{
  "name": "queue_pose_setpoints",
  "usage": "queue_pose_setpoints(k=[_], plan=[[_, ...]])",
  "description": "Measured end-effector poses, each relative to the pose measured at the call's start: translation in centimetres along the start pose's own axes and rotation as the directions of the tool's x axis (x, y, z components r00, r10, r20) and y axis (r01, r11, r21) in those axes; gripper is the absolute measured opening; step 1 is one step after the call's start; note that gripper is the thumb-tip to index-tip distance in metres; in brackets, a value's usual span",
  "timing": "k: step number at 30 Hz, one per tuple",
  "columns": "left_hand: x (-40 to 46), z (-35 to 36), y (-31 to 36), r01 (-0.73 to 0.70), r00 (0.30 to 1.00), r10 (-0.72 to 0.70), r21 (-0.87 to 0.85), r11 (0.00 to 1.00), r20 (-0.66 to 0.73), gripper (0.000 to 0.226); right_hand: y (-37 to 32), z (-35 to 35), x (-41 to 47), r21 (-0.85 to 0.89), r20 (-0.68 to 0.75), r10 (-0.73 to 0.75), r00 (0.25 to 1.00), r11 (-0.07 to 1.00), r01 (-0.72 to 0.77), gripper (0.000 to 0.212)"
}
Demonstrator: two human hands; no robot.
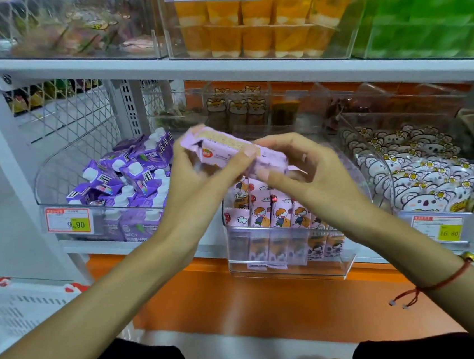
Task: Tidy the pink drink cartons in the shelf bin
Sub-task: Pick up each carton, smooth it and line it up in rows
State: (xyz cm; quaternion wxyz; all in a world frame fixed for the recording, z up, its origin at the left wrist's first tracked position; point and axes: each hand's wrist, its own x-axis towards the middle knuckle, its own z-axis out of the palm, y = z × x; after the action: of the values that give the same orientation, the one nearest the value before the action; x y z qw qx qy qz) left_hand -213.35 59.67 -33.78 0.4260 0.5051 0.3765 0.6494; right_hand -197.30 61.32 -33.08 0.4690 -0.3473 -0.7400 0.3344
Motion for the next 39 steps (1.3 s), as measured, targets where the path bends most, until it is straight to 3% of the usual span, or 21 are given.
queue_pose_setpoints(k=[2,5,8,11,13,15,17,20,24,30,32,36,39], plan=[[0.2,-0.3,0.2,-0.062,0.998,0.062,0.041,0.997,0.018,0.072,0.3,-0.4,0.3,0.068,-0.015,0.082,0.997,0.994,-0.081,0.026],[0.0,-0.3,0.2,-0.163,0.980,0.148,0.116,0.980,0.130,0.045,1.0,-0.8,0.7,0.306,-0.022,0.250,0.968,0.923,-0.232,0.027],[0.3,-0.2,-0.2,-0.259,0.965,0.239,0.232,0.938,0.109,0.031,1.5,-0.9,1.1,0.443,-0.024,0.328,0.944,0.850,-0.285,0.030],[1.3,-0.8,-0.1,-0.379,0.924,0.368,0.396,0.837,0.108,0.032,2.7,-0.6,1.3,0.158,-0.090,0.311,0.946,0.942,-0.295,0.031],[2.0,-1.4,-0.2,-0.470,0.874,0.443,0.574,0.671,0.199,0.037,3.6,-0.7,1.1,-0.170,-0.119,0.211,0.970,0.958,-0.229,0.033],[2.7,-1.9,-0.2,-0.531,0.822,0.469,0.730,0.431,0.322,0.040,4.7,-1.0,0.8,-0.445,-0.031,0.139,0.990,0.885,-0.139,0.044],[3.5,-2.2,-0.2,-0.551,0.795,0.427,0.808,0.209,0.431,0.040,5.7,-1.2,0.3,-0.613,0.075,0.130,0.989,0.788,-0.057,0.053],[4.9,-2.0,-0.8,-0.516,0.839,0.255,0.852,0.088,0.481,0.044,6.3,-1.2,0.0,-0.713,0.149,0.096,0.984,0.701,0.039,0.051],[7.1,-1.1,-1.4,-0.456,0.887,0.113,0.888,0.064,0.448,0.049,6.2,-1.4,-0.1,-0.713,0.155,0.082,0.984,0.699,0.054,0.046],[9.3,0.5,-1.4,-0.412,0.911,-0.072,0.908,-0.074,0.407,0.059,6.3,-1.5,0.0,-0.723,0.175,0.077,0.982,0.686,0.075,0.042],[8.9,0.2,-1.2,-0.389,0.921,-0.034,0.921,-0.016,0.388,0.053,6.4,-1.5,0.0,-0.718,0.179,0.077,0.981,0.692,0.077,0.041],[6.2,-1.7,0.2,-0.360,0.928,0.161,0.921,0.149,0.337,0.021,6.4,-1.6,0.0,-0.705,0.180,0.067,0.981,0.705,0.082,0.041],[3.1,-3.1,0.7,-0.436,0.889,0.255,0.875,0.211,0.382,0.010,6.2,-1.6,0.0,-0.699,0.179,0.054,0.982,0.709,0.089,0.041]])
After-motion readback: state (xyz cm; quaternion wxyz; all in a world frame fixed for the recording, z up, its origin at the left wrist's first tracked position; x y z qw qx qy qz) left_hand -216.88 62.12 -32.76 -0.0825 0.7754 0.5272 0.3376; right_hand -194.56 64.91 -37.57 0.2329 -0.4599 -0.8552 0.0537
